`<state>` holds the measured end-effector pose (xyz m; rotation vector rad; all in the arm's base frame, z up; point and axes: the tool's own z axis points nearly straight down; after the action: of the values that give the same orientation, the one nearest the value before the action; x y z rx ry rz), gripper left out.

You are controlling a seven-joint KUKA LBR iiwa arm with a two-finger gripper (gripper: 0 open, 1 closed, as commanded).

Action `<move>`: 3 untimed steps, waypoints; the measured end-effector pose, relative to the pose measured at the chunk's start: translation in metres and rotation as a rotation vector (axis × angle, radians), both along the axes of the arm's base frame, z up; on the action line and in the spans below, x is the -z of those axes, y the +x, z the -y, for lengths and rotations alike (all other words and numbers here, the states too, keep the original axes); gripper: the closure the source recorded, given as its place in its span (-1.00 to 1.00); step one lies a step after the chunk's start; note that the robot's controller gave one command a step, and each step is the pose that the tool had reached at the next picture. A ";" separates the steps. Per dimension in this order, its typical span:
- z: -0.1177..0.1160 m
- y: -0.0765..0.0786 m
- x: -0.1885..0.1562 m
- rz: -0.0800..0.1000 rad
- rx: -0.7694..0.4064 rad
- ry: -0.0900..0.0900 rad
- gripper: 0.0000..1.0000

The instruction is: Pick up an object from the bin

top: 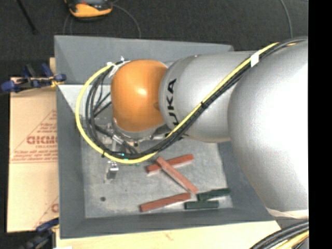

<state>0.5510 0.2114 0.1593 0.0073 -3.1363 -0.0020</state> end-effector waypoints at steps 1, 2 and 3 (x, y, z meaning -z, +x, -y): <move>0.001 0.002 -0.004 0.007 0.004 0.002 -1.00; 0.012 0.046 0.034 0.019 -0.063 0.002 -1.00; 0.025 0.046 0.067 0.007 0.070 0.000 -1.00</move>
Offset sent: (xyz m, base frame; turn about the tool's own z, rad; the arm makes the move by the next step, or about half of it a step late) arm 0.0798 -0.0245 -0.0813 -0.1192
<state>0.5972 0.1869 0.0923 -0.1024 -3.1416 -0.0021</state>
